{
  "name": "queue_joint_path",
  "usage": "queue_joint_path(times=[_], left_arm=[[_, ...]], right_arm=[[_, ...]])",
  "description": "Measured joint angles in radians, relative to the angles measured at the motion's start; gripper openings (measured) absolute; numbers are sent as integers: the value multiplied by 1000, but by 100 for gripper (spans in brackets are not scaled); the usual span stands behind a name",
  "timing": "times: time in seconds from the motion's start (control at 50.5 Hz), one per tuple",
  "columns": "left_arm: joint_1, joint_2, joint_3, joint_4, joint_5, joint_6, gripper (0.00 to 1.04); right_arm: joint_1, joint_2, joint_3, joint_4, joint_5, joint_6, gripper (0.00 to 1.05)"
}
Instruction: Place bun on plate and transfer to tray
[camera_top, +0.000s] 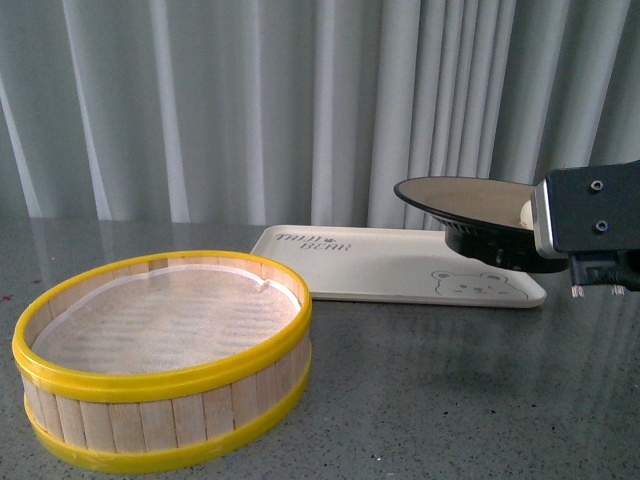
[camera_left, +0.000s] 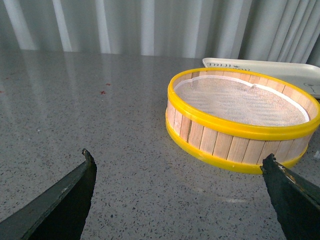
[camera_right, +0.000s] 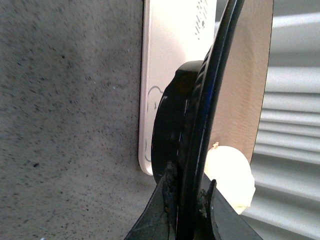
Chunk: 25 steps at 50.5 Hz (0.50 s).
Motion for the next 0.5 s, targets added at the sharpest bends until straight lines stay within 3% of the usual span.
queue_joint_path(times=[0.218, 0.495], left_arm=[[0, 0, 0, 0, 0, 0, 98], [0, 0, 0, 0, 0, 0, 98]], right_arm=[[-53, 230, 245, -64, -31, -69, 3], [-52, 460, 526, -183, -51, -184, 3]])
